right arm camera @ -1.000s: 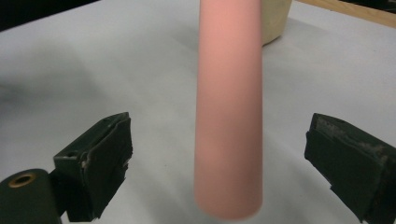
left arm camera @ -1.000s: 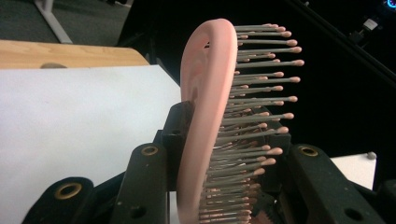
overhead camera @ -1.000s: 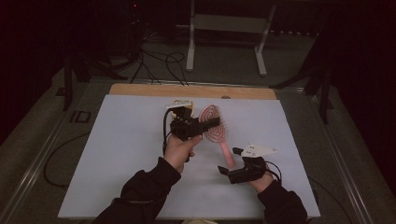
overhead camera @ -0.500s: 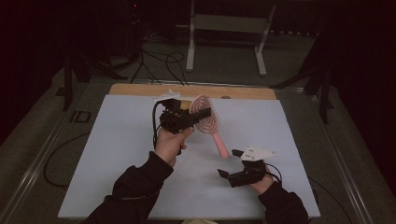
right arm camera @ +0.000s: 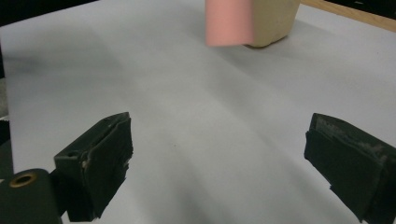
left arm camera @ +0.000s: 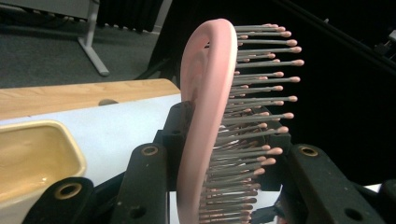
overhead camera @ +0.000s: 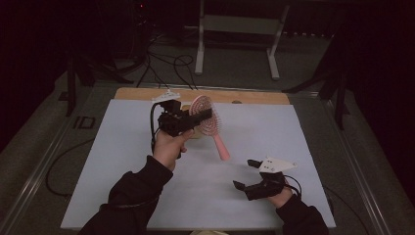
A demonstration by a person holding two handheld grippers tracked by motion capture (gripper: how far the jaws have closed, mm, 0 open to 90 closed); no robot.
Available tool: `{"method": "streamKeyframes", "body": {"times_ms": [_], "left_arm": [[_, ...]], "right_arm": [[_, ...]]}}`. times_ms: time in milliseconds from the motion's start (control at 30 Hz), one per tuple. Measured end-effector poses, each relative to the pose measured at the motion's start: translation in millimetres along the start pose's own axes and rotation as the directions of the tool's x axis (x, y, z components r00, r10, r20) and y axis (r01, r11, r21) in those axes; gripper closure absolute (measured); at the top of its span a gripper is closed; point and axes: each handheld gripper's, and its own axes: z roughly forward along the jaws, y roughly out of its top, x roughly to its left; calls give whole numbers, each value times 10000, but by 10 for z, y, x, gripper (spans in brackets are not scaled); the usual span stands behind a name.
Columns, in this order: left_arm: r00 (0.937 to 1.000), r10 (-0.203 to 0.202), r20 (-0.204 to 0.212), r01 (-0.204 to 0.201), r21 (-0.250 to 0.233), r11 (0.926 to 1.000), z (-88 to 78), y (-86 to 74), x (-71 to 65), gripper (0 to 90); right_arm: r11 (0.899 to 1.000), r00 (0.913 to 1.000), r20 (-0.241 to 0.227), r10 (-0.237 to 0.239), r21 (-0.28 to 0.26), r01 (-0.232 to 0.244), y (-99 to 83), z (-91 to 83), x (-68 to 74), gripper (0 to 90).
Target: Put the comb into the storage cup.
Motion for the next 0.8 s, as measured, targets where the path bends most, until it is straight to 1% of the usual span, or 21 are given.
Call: {"method": "streamKeyframes", "body": {"times_ms": [33, 200, 267, 333, 400, 467, 567, 633, 800], "left_arm": [[10000, 65, -22, -65, -4, 10000, -15, 7, 8, 649], [9995, 255, -161, -256, -55, 9997, -91, 37, 37, 649], [9993, 354, -148, -356, -118, 9993, -119, 48, 48, 649], [9990, 450, -23, -451, -152, 9989, -145, 62, 65, 649], [9985, 518, -168, -520, -100, 9986, -168, 79, 70, 649], [9979, 609, -222, -610, -51, 9981, -189, 96, 77, 649], [9975, 618, -349, -622, -95, 9980, -221, 128, 101, 649], [9970, 649, -427, -656, -154, 9977, -242, 152, 120, 649], [9962, 692, -524, -703, -196, 9973, -302, 236, 178, 649]], "right_arm": [[10000, 10000, -13, 72, 36, -72, -4, -17, 6, 74], [10000, 10000, 42, 49, -10, -49, -40, -93, 9, 75], [10000, 10000, 30, 91, -18, -91, -51, -115, 16, 75], [10000, 10000, -8, 39, -44, -39, -61, -129, 15, 75], [10000, 10000, 7, 5, -67, -4, -66, -139, 16, 75], [10000, 10000, -17, 23, -96, -23, -68, -154, 23, 75], [9999, 10000, -8, -3, -133, 3, -61, -161, 23, 76], [9999, 9999, -4, -138, -98, 138, -64, -159, 25, 76], [9999, 9999, -17, -106, -69, 106, -66, -161, 34, 76]]}}
